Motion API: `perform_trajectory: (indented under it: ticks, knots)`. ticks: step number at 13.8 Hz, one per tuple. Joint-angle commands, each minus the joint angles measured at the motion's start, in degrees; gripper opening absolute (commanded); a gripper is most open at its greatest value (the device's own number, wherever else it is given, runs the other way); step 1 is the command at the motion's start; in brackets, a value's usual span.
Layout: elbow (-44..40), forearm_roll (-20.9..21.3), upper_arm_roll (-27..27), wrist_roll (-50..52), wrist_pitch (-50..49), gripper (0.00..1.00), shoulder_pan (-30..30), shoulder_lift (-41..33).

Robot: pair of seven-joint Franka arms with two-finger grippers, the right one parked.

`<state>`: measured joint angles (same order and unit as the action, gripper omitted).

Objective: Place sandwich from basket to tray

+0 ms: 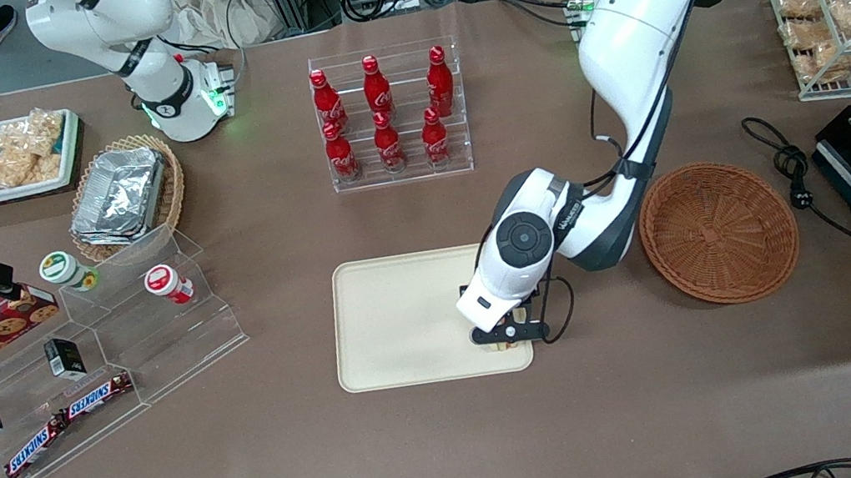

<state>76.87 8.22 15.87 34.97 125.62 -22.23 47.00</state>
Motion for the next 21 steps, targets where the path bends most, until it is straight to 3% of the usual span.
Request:
perform_trajectory:
  ticks: [1, 6, 10, 17, 21]
  knots:
    - [-1.1, 0.7, -0.8, 1.8, -4.6, 0.99, -0.7, -2.7]
    - [-7.6, 0.0, -1.5, 1.6, -19.3, 0.99, 2.6, -10.8]
    - [-8.1, -0.4, -1.5, -1.0, -29.3, 0.99, 11.4, -20.9]
    - [-6.7, -0.6, -1.5, -34.4, -36.5, 0.99, 24.3, -30.4]
    - [-6.7, -0.4, -2.4, -35.5, -38.2, 0.99, 26.2, -30.8]
